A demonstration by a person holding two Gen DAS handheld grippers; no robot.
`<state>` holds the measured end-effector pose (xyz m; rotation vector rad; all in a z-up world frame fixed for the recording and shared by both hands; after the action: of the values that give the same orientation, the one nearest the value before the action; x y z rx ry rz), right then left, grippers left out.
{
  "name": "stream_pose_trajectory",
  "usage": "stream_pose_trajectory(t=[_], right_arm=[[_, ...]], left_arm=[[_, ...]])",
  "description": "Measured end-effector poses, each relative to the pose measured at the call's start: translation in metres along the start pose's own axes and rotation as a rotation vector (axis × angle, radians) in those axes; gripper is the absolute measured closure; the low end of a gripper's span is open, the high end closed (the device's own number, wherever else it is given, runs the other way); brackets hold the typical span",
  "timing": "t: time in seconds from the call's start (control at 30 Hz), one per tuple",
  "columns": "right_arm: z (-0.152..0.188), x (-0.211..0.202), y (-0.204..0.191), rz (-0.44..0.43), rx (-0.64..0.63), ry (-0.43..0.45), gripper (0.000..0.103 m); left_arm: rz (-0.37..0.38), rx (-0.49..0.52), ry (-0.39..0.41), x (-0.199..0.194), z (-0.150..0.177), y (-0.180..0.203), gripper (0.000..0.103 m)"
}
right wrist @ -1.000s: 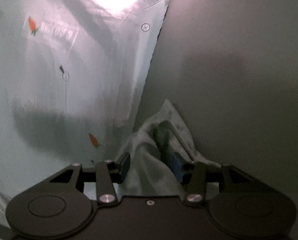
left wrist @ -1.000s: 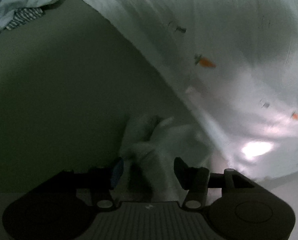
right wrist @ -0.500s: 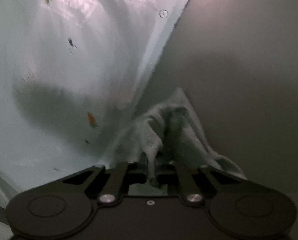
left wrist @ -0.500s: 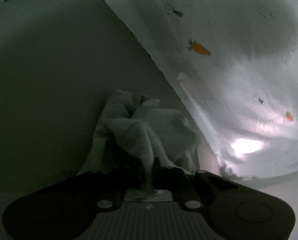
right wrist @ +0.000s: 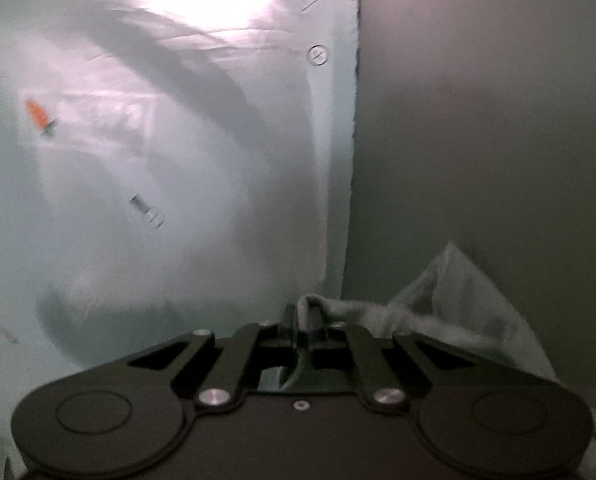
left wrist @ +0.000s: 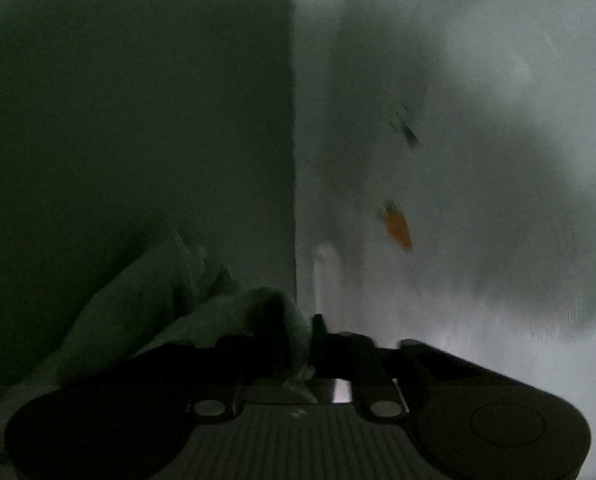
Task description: Fold clothes
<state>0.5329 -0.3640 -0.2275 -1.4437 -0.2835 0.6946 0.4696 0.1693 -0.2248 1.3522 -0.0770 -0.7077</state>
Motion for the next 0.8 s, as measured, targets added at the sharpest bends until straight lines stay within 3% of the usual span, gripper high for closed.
stream_pose_trajectory(t=[0.1,0.17,0.23,0.3,0.37,0.43,0.47,0.53,0.63,0.8], right_arm=[[-0.016,0.009,-0.003,0.05,-0.055,0.033,0.081],[-0.022,0.009,-0.007,0.092,-0.128,0.055,0.073],[-0.02,0.003,-0.013,0.176,-0.26,0.048,0.056],[-0.014,-0.002,-0.019,0.289,-0.42,0.03,0.044],[-0.001,-0.006,-0.018,0.416,-0.589,-0.004,0.034],[0.015,-0.006,-0.012,0.537,-0.732,-0.052,0.012],[0.023,-0.006,-0.007,0.599,-0.801,-0.078,0.011],[0.037,-0.002,0.003,0.692,-0.907,-0.135,0.011],[0.052,0.006,0.016,0.704,-0.972,-0.211,0.011],[0.053,0.026,0.031,0.699,-0.95,-0.289,0.011]], left_arm=[[0.05,0.02,0.09,-0.008,-0.016,0.009,0.043],[0.041,0.083,0.142,-0.02,-0.025,0.019,0.022],[-0.005,0.175,0.173,-0.034,-0.031,0.028,0.019],[-0.13,0.3,0.175,-0.042,-0.031,0.032,0.013],[-0.313,0.479,0.16,-0.047,-0.024,0.031,0.009],[-0.504,0.673,0.128,-0.051,-0.01,0.02,0.008],[-0.591,0.765,0.113,-0.05,-0.001,0.013,0.008],[-0.693,0.919,0.022,-0.043,0.018,-0.003,0.007],[-0.713,0.997,-0.119,-0.029,0.036,-0.025,0.007],[-0.618,0.877,-0.186,-0.01,0.036,-0.043,0.002]])
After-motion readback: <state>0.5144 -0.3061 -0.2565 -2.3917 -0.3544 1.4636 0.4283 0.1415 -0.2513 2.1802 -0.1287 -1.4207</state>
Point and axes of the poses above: each gripper's, at about its wrist camera, not at the fingertips, and x roughly the way its jaws point, y to its right, z to its underside, the point moved 8 cm from there along x, roughly the way its jaws point, and after that the axes turned 8 degrees about -y, right-handed, at the moved point
